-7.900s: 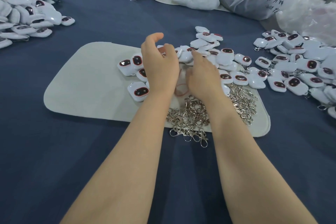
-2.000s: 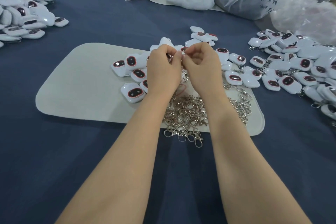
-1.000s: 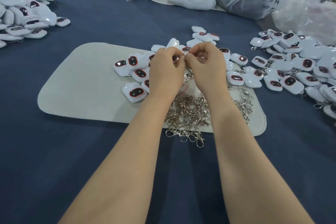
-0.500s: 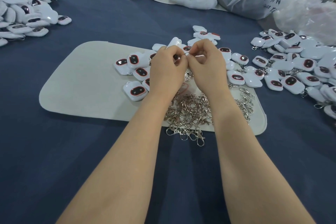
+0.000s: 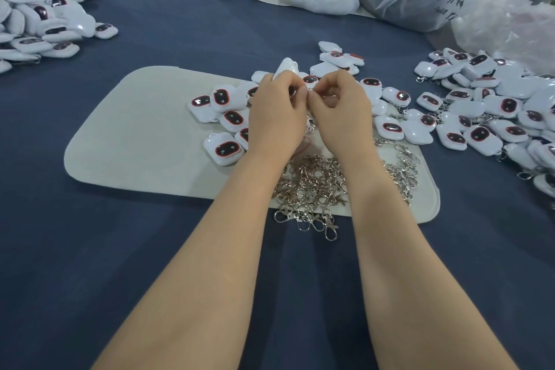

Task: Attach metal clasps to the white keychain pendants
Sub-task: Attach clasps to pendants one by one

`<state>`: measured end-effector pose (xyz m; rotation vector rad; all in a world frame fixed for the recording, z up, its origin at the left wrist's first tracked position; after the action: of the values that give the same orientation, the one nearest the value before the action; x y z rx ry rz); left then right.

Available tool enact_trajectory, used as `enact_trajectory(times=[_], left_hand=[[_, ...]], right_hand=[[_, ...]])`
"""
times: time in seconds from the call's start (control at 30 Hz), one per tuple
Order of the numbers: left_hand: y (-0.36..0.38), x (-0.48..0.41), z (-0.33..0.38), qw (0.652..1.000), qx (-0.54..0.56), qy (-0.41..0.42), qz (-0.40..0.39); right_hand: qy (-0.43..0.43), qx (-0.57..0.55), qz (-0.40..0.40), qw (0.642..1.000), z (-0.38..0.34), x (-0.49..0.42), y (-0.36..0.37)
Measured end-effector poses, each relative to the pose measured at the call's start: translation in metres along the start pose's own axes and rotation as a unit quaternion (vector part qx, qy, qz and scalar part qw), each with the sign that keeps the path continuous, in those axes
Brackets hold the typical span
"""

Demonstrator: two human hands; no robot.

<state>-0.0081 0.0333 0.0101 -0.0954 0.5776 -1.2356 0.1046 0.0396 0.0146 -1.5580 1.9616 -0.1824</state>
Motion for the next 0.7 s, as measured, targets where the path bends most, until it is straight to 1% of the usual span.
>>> enact_trajectory(times=[0.27, 0.47, 0.7], left_hand=[[0.0008, -0.0009, -0.0024, 1.000, 0.017, -0.019, -0.004], [0.0025, 0.0001, -0.0032, 0.999, 0.024, -0.027, -0.021], [0.0024, 0.0003, -0.0035, 0.999, 0.022, -0.028, -0.017]], right_hand=[[0.004, -0.023, -0.002, 1.000, -0.0038, 0.0012, 0.0001], [0.021, -0.035, 0.029, 0.999, -0.0015, -0.0004, -0.0041], [0.008, -0.032, 0.025, 0.999, -0.0037, 0.0005, -0.0045]])
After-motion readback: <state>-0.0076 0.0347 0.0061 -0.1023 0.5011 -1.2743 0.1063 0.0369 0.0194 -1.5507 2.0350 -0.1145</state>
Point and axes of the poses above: each hand's wrist, its own x-axis away from the middle knuckle, its own y-axis out of the palm, z = x × y, the point moved 6 cm from there along -x, towards the middle knuckle, and after that the axes turned 3 degrees about x, right-handed, at the moved point
